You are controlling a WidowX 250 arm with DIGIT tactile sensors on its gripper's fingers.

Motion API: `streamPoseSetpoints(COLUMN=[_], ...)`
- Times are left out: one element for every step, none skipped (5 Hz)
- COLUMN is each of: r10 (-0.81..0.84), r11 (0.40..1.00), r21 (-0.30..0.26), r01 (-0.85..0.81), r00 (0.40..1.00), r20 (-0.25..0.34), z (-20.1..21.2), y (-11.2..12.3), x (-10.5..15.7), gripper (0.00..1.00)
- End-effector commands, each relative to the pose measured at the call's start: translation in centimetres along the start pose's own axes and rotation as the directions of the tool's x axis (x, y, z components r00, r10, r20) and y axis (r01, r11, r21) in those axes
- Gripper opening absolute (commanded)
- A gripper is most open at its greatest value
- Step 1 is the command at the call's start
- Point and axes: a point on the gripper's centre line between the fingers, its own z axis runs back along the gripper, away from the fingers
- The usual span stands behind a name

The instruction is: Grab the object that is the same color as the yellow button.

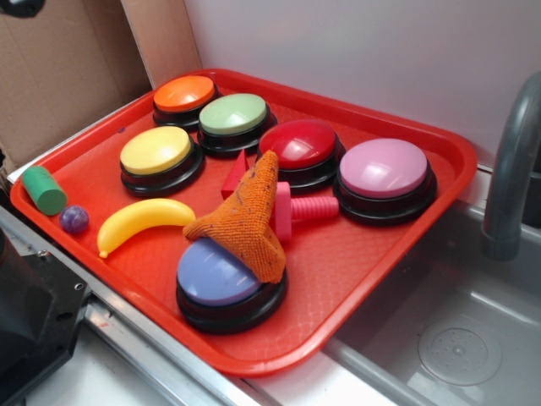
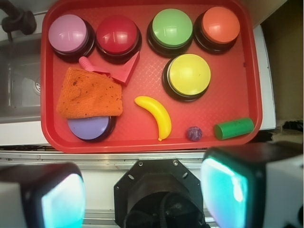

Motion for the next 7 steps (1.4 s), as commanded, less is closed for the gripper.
streamPoseSetpoints(r10=[0.000, -0.049, -0.091, -0.126, -0.120, -0.153, -0.146], r11=[1.000, 0.999, 0.996, 0.992, 0.993, 0.988, 0.989], r21=[0.000, 0.008, -0.006, -0.016, -0.005, 0.026, 0.024], r01=[0.000, 0.048, 0.092, 0.127, 0.120, 0.153, 0.147], r00=[1.000, 0.997, 0.991, 0.990, 0.992, 0.988, 0.989], r20=[0.000, 0.055, 0.096, 0.060, 0.042, -0.011, -0.013], z=[0.0, -3.0, -6.8, -11.2, -14.3, -17.5, -19.5], y=[0.0, 1.0, 1.8, 3.0, 3.5, 3.5, 3.7], x=[0.0, 0.5, 0.9, 1.4, 1.9, 2.0, 1.9], gripper=[1.00, 1.00, 1.00, 1.00, 1.00, 1.00, 1.00])
